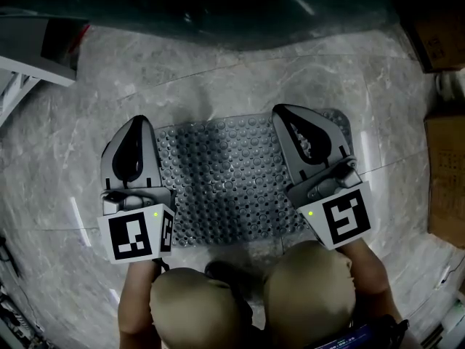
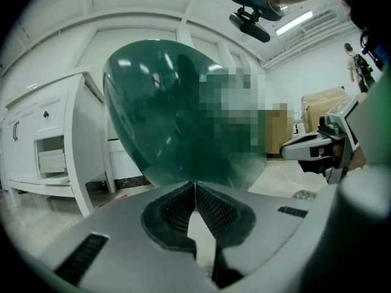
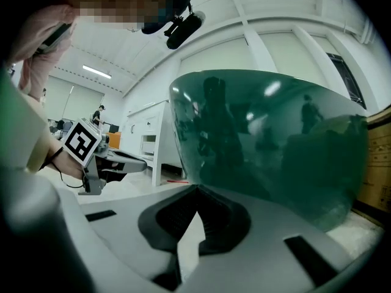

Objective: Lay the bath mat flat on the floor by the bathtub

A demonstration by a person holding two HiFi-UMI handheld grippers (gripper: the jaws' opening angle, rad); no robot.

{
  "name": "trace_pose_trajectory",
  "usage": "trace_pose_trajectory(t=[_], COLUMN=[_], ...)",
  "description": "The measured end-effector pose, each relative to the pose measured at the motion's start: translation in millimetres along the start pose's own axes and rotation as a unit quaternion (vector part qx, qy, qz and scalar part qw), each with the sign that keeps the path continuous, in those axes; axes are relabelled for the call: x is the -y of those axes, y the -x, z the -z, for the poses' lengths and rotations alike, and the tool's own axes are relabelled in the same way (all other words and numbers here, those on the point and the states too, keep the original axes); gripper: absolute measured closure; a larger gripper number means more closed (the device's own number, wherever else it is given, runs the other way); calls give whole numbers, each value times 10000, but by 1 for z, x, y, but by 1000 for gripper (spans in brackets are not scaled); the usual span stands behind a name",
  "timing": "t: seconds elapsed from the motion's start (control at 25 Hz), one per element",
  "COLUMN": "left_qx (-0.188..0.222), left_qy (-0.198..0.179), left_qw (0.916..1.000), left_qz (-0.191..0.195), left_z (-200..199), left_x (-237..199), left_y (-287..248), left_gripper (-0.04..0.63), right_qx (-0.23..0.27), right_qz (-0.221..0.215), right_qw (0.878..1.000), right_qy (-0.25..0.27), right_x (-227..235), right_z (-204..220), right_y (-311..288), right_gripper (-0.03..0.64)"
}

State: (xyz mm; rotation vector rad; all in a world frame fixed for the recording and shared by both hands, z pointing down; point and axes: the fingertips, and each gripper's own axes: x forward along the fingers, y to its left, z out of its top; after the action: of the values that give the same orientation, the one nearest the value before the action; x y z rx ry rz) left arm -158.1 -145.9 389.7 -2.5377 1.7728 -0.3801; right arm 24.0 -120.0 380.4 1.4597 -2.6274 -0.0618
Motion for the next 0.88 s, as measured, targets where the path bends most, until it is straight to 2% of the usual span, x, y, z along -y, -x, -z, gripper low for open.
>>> trace_pose_trajectory(t=[0.88], left_qx=[-29], left_qy=[-133], left_qw=[9997], left_qz=[195], left_z=[0], left_x=[12], left_y=[-3], left_gripper=[565], right_qx=[-44], right_qz=[-106], right_qw=[9999], right_qy=[-44], right_x=[-3], right_z=[4], right_y=[-3], right_gripper=[600])
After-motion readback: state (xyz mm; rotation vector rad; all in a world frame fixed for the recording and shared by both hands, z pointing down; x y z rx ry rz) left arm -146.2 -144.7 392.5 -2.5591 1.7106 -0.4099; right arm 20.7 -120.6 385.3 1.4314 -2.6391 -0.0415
